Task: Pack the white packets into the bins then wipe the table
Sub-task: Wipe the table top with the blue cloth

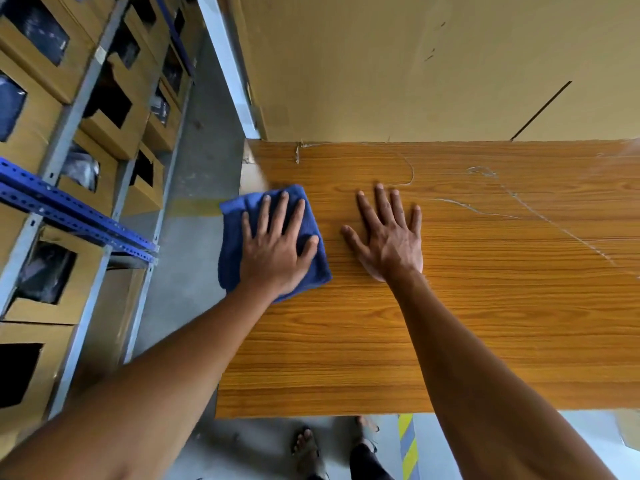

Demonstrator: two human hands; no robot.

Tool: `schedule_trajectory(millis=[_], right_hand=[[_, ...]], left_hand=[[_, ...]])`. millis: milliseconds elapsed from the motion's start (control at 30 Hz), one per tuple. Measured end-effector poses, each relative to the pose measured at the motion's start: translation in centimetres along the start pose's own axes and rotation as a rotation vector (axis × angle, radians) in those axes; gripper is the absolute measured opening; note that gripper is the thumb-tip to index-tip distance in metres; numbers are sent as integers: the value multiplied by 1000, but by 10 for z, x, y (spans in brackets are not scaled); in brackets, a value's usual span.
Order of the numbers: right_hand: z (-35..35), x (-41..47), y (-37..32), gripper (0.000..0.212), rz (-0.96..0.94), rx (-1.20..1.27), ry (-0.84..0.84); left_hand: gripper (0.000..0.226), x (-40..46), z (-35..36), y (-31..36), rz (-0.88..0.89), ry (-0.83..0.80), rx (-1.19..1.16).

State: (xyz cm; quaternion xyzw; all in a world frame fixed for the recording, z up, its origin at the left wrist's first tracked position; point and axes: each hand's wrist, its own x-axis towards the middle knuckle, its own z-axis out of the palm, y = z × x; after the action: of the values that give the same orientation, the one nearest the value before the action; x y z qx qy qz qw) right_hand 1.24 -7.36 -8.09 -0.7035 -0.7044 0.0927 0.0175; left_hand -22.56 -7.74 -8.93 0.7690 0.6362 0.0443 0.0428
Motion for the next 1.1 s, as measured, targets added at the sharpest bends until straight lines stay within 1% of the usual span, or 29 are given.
schedule_trajectory(millis=[100, 167, 267, 367, 467, 633, 733, 833, 900, 967, 1033, 1100], right_hand=[[0, -2, -1, 79, 10, 3, 4], [-1, 0, 1, 79, 5, 4, 9], [1, 3, 1, 77, 1, 13, 16], [6, 3, 1, 75, 3, 13, 22], [5, 3, 3, 74, -5, 32, 28], [1, -23, 6, 71, -43, 38, -20], [-1, -63, 14, 68, -64, 31, -21], [-1, -99, 29, 63, -68, 30, -10], [-1, -114, 39, 61, -62, 33, -4], [-1, -118, 45, 59, -40, 34, 18], [1, -115, 45, 59, -14, 34, 46], [5, -113, 43, 58, -5, 32, 60]], left_hand=[[75, -5, -1, 2, 20, -35, 9], [76, 26, -3, -2, 29, -54, 9], [77, 82, -6, -11, -3, -88, 6], [77, 102, -4, -12, -21, -100, -3], [76, 68, -1, -4, 17, -92, -6], [73, -70, 4, 10, 64, -34, 14], [75, -146, 4, 17, -9, -24, 31], [77, -192, 8, 41, -122, -34, 26], [77, -202, 9, 63, -148, -33, 11], [77, -195, 9, 78, -98, -37, 16], [76, -171, 8, 85, -7, -31, 28], [75, -131, 8, 85, 16, -18, 14]])
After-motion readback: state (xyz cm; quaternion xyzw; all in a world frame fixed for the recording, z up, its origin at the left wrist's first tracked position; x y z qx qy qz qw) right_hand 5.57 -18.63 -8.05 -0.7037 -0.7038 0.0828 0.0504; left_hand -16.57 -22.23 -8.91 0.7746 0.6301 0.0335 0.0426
